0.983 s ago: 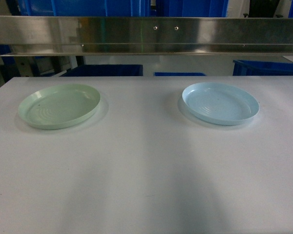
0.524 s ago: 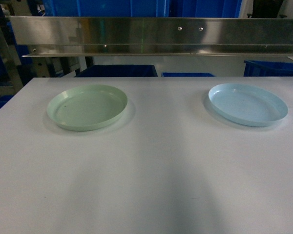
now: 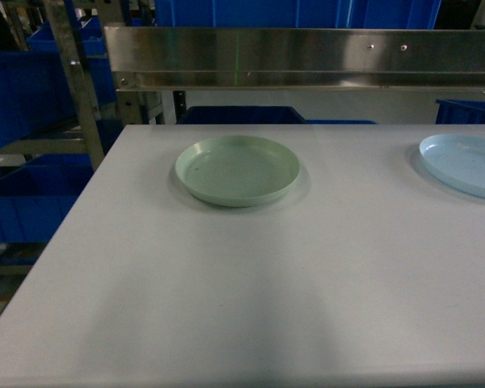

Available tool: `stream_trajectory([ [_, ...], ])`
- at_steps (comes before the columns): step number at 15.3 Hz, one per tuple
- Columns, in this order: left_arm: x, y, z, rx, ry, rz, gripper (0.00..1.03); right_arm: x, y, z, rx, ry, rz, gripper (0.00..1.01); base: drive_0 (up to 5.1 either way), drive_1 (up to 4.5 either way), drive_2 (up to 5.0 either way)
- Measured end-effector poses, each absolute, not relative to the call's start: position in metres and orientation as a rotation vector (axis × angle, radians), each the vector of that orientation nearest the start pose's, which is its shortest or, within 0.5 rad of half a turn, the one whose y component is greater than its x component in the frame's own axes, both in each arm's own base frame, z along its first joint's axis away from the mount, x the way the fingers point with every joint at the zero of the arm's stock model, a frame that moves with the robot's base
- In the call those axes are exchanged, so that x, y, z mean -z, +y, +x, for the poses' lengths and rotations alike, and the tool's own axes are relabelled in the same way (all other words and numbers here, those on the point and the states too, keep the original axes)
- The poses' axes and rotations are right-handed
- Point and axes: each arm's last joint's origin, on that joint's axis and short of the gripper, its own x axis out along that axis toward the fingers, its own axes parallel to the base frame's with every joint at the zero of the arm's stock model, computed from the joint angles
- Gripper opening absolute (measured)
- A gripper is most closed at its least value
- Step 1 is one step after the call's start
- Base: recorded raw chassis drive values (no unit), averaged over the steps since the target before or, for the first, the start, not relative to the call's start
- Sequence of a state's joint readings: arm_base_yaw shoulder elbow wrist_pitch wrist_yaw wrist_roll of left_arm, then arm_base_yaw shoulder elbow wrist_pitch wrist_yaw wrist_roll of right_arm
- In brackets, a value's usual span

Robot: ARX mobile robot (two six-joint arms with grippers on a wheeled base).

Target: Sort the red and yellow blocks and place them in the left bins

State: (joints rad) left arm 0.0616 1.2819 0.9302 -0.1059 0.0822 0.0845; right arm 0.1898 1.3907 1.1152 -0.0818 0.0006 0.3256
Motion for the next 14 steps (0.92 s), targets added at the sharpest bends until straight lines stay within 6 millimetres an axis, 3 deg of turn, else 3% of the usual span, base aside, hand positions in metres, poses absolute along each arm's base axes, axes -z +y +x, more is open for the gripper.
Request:
stream_trajectory([
  [10,-0.2854,0.0153,0.2816,0.038,0.458,0.049,0.27,-0.3201,0.0595,0.3099,-0.127,0.385,0.287,0.29,-5.0,2.19,2.7],
  [14,-0.2852,0.0153,0.2815,0.037,0.461,0.048,0.27,-0.3206,0.0595,0.3096,-0.128,0.383,0.287,0.29,-4.4,4.22,0.2],
])
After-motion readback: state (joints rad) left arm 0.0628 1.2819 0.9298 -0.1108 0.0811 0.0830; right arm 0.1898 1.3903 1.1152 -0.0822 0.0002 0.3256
